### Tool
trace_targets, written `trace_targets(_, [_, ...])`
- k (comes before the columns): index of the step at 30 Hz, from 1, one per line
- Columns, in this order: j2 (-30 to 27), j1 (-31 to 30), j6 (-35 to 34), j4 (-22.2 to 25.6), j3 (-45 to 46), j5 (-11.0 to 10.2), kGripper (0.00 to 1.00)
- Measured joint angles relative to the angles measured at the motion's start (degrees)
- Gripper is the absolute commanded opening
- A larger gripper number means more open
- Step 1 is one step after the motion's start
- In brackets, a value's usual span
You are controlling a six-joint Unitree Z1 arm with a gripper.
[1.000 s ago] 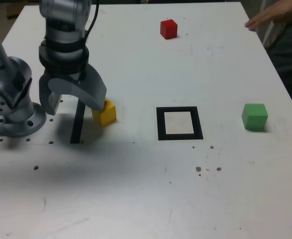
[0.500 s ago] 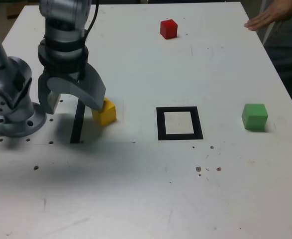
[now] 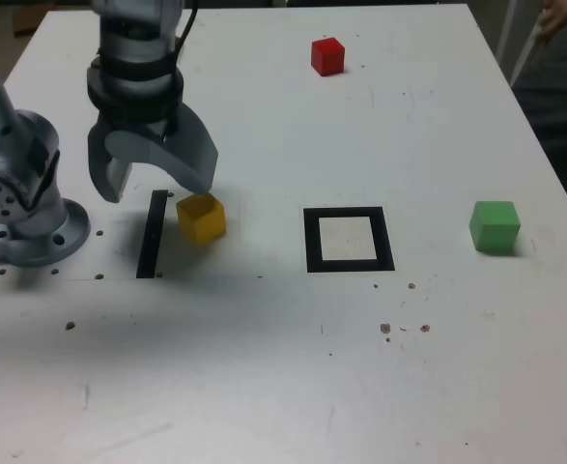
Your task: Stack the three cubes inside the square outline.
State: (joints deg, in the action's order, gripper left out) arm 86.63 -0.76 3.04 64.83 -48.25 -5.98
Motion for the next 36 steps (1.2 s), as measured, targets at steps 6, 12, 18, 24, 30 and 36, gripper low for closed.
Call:
trace_targets(6, [1.25,6.69,5.10,1.79,-4.07,-1.68,0.99])
trace_targets(12, [2.99,13.33,9.71,3.21,-9.14,-2.91,0.99])
trace_targets(18, [6.48,19.51,14.45,4.52,-15.10,-3.40,0.99])
trace_targets(24, [10.57,24.23,17.97,5.94,-22.02,-3.42,0.99])
trace_targets(30, [15.38,28.23,20.07,8.26,-29.91,-3.43,0.99])
trace_targets(36, [19.30,30.47,20.84,10.12,-36.03,-3.45,0.99])
